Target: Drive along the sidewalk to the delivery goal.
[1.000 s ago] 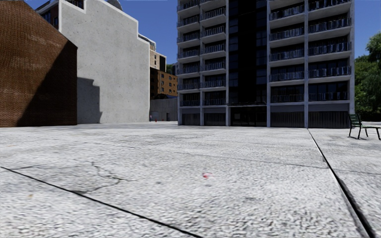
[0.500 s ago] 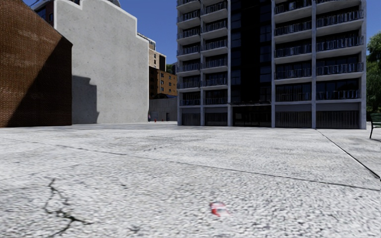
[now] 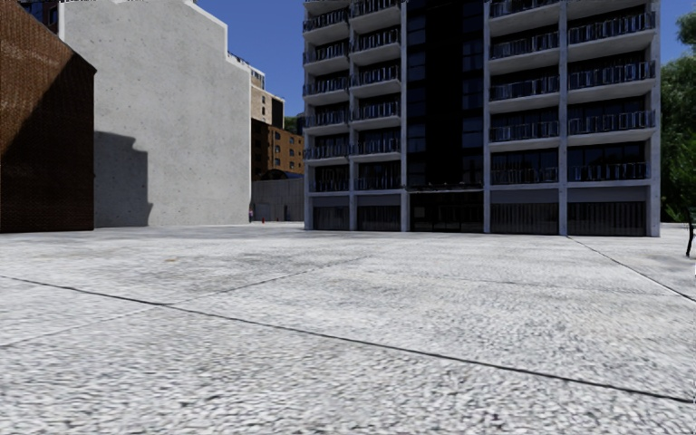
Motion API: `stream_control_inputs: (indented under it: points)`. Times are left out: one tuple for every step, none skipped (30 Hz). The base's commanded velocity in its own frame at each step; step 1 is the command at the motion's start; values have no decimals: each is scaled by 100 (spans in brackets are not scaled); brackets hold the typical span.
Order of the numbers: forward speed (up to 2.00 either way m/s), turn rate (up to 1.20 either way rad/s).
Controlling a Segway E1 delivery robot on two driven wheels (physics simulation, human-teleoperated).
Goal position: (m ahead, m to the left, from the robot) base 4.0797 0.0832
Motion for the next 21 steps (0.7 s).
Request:
stream_control_inputs:
  points:
    - [200, -36]
    - [200, -36]
    - [200, -36]
    - [200, -36]
    - [200, -36]
    - [200, -36]
    - [200, -36]
    - [200, -36]
    - [200, -36]
    - [200, -36]
    - [200, -36]
    - [200, -36]
    - [200, -36]
    - [200, -36]
    - [200, -36]
    - [200, -36]
    - [200, -36]
    - [200, -36]
    - [200, -36]
    - [200, -36]
    - [200, -36]
